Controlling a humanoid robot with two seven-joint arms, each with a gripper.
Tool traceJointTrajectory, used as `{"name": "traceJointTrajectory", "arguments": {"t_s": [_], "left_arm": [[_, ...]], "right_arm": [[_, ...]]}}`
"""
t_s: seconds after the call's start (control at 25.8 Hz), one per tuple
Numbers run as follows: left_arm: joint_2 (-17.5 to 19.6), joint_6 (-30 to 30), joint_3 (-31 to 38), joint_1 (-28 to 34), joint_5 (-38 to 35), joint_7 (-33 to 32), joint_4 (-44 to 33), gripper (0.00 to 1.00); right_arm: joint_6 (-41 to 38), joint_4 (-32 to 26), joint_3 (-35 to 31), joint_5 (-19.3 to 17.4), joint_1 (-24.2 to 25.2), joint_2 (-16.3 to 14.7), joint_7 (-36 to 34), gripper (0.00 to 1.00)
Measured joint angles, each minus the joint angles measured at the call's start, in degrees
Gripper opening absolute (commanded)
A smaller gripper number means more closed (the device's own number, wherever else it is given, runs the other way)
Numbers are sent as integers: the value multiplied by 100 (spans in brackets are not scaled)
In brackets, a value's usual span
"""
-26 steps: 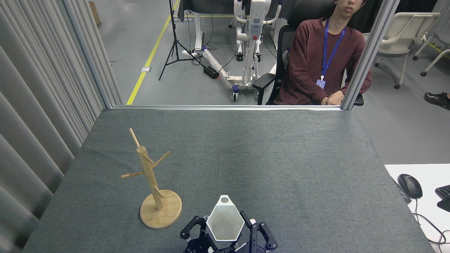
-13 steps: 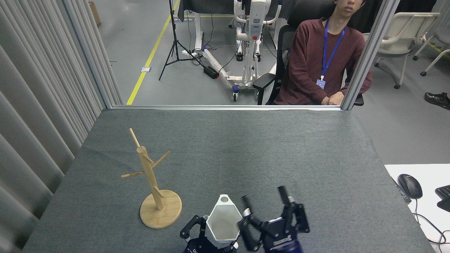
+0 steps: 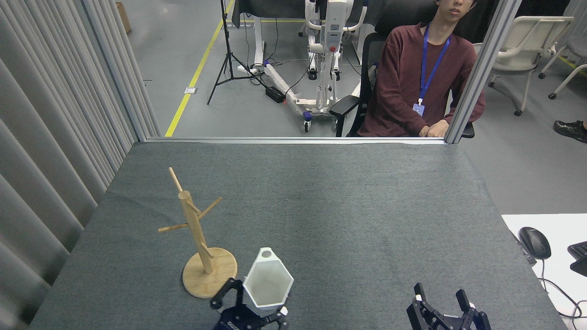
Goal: Hang cup on storage rack
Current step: 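Release the cup from the right gripper and carry it with the left gripper, then move the cup with the left gripper onto a wooden rack peg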
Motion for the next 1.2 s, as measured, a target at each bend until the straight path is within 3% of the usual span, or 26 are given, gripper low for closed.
{"name": "traceJointTrajectory", "arguments": {"t_s": [0.23, 0.43, 0.58, 0.82, 1.2], "left_arm": [[46, -193, 1465, 241, 180, 0, -623, 66], [135, -338, 2224, 420, 493, 68, -820, 65], [168, -226, 2448, 351, 515, 90, -769, 65], [187, 301, 2556, -141, -314, 89, -325, 65], [195, 401, 2524, -331, -808, 131, -198, 63]], "right_arm": [[-540, 8, -72, 82, 313, -112, -133, 99], [-643, 20, -71, 105, 353, -176, -184, 99], [-649, 24, -77, 166, 337, -200, -196, 99], [-651, 24, -78, 257, 310, -198, -205, 99], [-624, 35, -83, 267, 254, -193, -230, 99]]}}
